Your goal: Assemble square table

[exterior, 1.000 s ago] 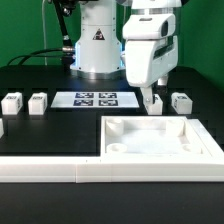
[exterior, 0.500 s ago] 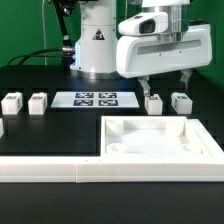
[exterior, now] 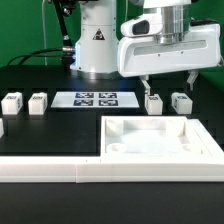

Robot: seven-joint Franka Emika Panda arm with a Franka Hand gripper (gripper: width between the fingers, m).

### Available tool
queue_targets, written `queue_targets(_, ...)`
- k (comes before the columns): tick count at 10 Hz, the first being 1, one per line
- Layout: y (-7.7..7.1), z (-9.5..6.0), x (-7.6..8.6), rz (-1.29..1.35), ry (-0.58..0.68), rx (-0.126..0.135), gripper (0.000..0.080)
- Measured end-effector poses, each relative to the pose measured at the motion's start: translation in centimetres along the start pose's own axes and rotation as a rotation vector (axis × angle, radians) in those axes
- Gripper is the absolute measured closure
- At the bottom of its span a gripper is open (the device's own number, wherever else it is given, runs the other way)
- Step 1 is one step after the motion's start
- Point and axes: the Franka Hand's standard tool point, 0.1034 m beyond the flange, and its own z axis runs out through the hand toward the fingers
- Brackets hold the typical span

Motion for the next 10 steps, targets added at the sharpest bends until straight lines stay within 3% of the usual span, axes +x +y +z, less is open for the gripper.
queue_targets(2, -4.3, 0.0, -2.5, 0.027, -0.011, -0.012, 0.015)
queue_targets(3, -5.6, 0.2, -3.2, 0.005, -0.019, -0.026, 0.015)
queue_targets(8, -5.5, 0.5, -3.4, -0.015, -0.044, -0.04, 0.015)
queue_targets(10, -4.6, 0.4, -4.3, -0.041, -0.201, -0.08, 0.015)
